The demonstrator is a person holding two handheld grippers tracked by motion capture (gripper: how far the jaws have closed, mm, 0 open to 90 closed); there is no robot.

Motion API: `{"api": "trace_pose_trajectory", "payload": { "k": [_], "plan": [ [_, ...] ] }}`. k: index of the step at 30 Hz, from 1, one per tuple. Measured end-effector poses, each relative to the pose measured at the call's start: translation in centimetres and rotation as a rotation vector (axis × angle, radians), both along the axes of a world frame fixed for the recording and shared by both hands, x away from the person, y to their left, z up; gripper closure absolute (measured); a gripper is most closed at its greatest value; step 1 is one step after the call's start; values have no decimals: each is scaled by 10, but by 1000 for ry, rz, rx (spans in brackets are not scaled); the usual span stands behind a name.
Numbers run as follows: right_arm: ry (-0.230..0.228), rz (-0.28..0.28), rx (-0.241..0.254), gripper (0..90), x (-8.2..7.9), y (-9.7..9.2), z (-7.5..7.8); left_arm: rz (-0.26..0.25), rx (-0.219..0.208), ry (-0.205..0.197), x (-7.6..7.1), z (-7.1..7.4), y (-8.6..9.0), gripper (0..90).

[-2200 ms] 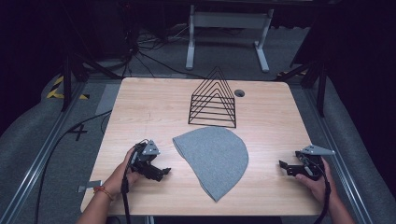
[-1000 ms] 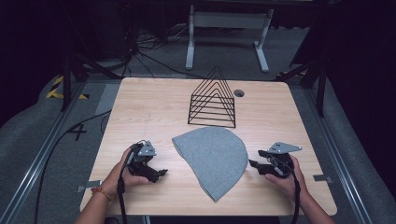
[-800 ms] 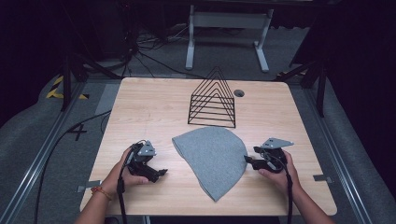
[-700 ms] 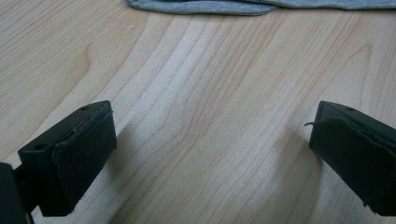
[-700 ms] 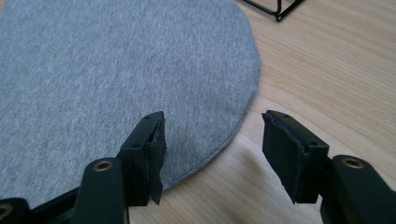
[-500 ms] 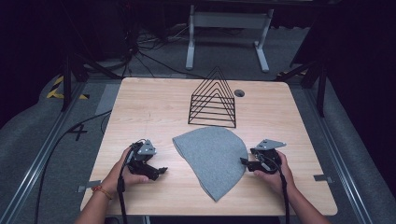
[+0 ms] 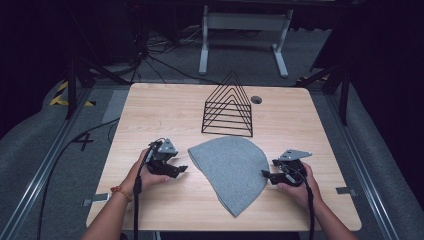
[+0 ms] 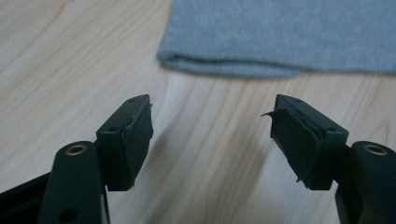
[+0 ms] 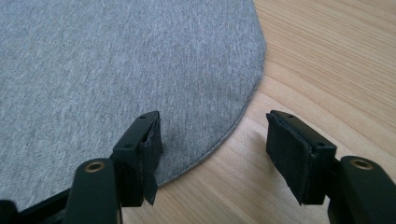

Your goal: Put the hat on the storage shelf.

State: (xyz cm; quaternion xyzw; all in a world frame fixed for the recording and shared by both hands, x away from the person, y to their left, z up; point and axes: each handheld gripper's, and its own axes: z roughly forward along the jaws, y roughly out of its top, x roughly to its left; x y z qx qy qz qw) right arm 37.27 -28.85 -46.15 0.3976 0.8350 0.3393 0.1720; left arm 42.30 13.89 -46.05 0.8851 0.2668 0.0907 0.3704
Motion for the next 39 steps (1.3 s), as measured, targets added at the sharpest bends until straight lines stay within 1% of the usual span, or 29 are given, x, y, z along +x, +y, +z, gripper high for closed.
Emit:
{"api": "trace_pose_trajectory", "payload": {
  "k": [1,3,5,6,7,8,9,10,12,13,14,15,16,17,18,19,20,21,23,24,26,27,28,29,30,31,35,37,39],
  "plan": [
    [2,0,-1,362,0,0,0,0,-2,-8,4,1,-5,308],
    [2,2,-2,361,0,-1,0,-5,-8,-11,15,4,-19,309],
    [1,3,-1,360,-1,-1,0,-4,-14,-10,18,5,-22,309],
    [0,3,1,360,-1,-1,0,-4,-11,-36,25,5,-31,315],
    [0,3,1,360,-1,-1,0,-4,-11,-36,25,5,-31,320],
    [0,3,1,359,-1,-2,0,-8,-9,-8,31,3,-36,320],
    [0,5,2,359,-1,-2,0,-4,-5,0,35,2,-40,300],
    [1,6,0,358,-1,-2,0,5,17,-19,39,0,-46,310],
    [1,8,-1,358,-1,-2,0,1,32,3,45,-3,-52,309],
    [1,8,-1,358,-1,-3,0,0,39,5,47,-4,-54,307],
    [1,8,-1,358,-1,-3,0,0,39,5,47,-4,-54,315],
    [-2,12,-4,358,-1,-3,0,1,16,18,50,-7,-58,325],
    [-2,14,-4,358,-1,-4,0,-3,9,26,51,-7,-59,347],
    [-1,16,-5,357,-1,-4,0,-12,13,19,52,-6,-59,368],
    [1,17,-5,355,-1,-5,0,-19,6,30,50,-6,-60,399],
    [2,19,-5,354,-2,-5,0,-19,6,30,50,-6,-60,460],
    [2,19,-5,354,-2,-5,0,-40,14,29,49,-5,-60,460],
    [2,20,-7,352,-2,-6,0,-54,22,30,47,-4,-61,506],
    [5,18,-12,344,-2,-9,1,-79,52,52,41,0,-61,542],
    [6,15,-14,343,-2,-10,1,-96,76,66,33,2,-61,541],
    [10,14,-12,340,-1,-13,1,-102,81,67,24,2,-61,537],
    [11,11,-10,340,-1,-14,1,-109,93,67,18,3,-60,532],
    [13,8,-13,339,-1,-16,2,-113,107,57,11,3,-59,526],
    [13,8,-13,339,-1,-16,2,-113,107,57,11,3,-59,525],
    [11,3,-20,337,-1,-17,2,-120,109,64,1,3,-58,525],
    [11,3,-20,337,-1,-17,2,-120,109,64,1,3,-58,525],
    [6,-3,-40,333,0,-17,3,-105,119,72,-18,3,-59,524],
    [1,-11,-50,341,0,-16,4,-113,126,66,-27,4,-60,526],
    [-3,-19,-59,351,1,-15,5,-111,127,74,-35,4,-61,525]
  ]
}}
